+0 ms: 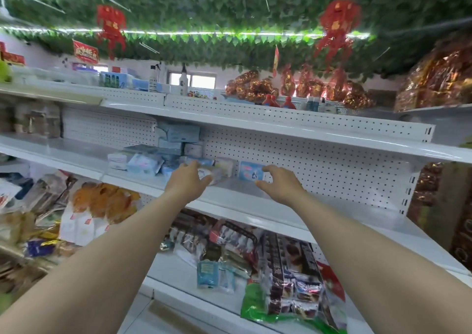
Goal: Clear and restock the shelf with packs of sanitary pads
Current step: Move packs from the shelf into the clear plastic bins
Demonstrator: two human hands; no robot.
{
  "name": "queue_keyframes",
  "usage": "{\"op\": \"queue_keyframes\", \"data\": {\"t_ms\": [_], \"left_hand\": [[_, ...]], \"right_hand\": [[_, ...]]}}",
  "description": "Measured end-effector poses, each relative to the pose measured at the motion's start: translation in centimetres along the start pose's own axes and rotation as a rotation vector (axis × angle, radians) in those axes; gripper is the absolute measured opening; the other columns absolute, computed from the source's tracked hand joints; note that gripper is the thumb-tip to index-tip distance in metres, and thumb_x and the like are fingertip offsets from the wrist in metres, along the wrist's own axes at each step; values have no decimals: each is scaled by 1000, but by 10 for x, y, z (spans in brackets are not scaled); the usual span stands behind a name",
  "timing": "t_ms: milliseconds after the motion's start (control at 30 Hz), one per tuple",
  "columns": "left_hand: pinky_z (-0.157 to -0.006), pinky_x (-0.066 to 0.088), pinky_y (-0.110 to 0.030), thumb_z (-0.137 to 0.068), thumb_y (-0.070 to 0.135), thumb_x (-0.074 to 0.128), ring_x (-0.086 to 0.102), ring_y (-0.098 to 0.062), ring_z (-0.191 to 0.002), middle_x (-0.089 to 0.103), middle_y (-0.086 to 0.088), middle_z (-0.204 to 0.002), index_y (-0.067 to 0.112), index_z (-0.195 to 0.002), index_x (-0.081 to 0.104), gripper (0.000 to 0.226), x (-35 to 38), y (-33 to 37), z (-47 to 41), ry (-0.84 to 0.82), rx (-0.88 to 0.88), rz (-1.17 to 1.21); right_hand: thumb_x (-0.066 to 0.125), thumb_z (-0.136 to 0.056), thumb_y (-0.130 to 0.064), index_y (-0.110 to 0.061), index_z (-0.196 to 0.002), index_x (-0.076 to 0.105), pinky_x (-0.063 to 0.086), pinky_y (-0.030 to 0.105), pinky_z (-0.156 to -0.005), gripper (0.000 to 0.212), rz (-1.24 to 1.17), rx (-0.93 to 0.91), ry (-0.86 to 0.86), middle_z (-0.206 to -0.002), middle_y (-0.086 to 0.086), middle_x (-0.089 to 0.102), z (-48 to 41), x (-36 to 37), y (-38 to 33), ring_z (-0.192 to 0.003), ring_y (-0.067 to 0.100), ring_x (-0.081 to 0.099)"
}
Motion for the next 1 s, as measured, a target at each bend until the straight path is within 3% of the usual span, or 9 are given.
{"op": "queue_keyframes", "data": {"t_ms": [467,633,800,1000], "left_hand": [[-98,43,-37,-96,51,55,52,-32,-128,53,-14,-143,13,-145,45,62,51,-59,-107,-16,-142,10],[-91,44,-37,-95,50,59,55,-33,-120,61,-16,-131,9,-135,52,58,64,-70,-135,16,-113,15],[-102,41,-38,-95,49,59,52,-32,-128,56,-13,-141,10,-144,47,63,79,-59,-172,-26,-28,79],[-101,41,-37,-94,54,58,50,-33,-130,57,-17,-137,9,-137,54,62,91,-66,-220,-125,-34,87]], "right_hand": [[64,-94,-50,-17,-144,50,44,32,-97,62,-68,22,-67,-142,10,56,-137,54,36,-125,28,54],[61,-95,-52,-15,-145,50,41,29,-102,63,-68,89,-99,-145,9,54,-160,79,54,-130,26,52],[62,-93,-55,-16,-147,47,36,26,-107,68,-76,176,-73,-153,4,45,-181,89,70,-136,23,46],[61,-95,-52,-15,-148,46,36,29,-112,66,-45,289,-67,-153,5,46,-209,103,76,-137,23,46]]}}
Point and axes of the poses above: each hand's wrist, its own z-axis away from the middle knuckle, its own x-axis out of the palm, y = z × x, the point moved 2 cm from there along -z, towards the middle knuckle
